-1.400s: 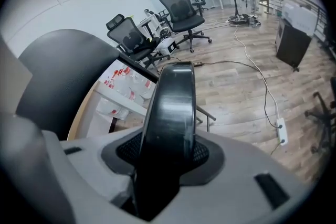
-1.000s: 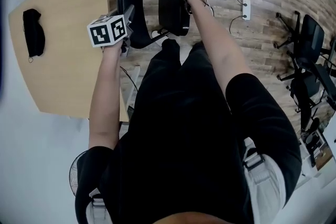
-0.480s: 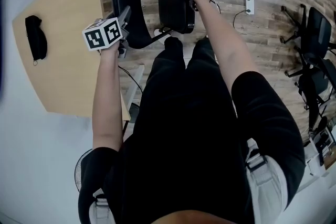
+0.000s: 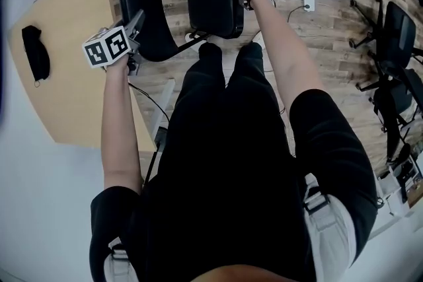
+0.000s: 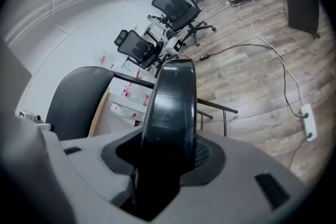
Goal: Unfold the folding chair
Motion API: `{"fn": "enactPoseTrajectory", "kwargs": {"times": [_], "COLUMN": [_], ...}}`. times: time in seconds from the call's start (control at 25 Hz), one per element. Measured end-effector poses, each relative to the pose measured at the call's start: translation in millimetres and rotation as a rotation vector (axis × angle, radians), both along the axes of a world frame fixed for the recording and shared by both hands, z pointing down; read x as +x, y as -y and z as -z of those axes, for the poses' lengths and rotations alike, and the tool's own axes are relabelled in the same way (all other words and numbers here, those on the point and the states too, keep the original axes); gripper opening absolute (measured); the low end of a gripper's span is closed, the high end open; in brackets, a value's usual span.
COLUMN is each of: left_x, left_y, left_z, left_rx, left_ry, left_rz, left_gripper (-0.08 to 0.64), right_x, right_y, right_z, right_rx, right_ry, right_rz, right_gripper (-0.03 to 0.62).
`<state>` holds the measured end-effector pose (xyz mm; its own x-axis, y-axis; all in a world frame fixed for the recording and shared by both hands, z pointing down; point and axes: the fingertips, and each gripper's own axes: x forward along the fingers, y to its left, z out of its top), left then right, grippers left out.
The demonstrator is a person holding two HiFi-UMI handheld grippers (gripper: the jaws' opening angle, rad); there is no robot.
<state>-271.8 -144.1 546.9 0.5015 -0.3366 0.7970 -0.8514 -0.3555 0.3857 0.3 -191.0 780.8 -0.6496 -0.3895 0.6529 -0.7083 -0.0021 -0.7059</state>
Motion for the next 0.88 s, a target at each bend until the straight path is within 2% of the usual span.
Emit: {"fn": "enactPoseTrajectory", "kwargs": {"times": [0.36, 0.68, 0.88], "left_x": [-2.6, -20.5, -24.9], "left_y": [2.6, 4.5, 5.6], "left_z": [-22.0, -46.6, -59.6], "left_rx": [-0.032, -0.097, -0.100], "left_ry": [0.046, 0.150, 0.219], "left_rz": [-0.005, 0.009, 0.002], "left_gripper": [0.081, 0.101, 0.121], "right_x": [35.3, 54.1, 68.9], "right_y": [-7.2, -13.2, -15.9], "right_z": [-22.6, -46.4, -59.1], "right_rx": [0.010, -0.005, -0.002], "right_ry": [0.092, 0.140, 0.172], "right_rz": [-0.014, -0.008, -0.007], "right_gripper": [0.184, 0.189, 0.190]}}
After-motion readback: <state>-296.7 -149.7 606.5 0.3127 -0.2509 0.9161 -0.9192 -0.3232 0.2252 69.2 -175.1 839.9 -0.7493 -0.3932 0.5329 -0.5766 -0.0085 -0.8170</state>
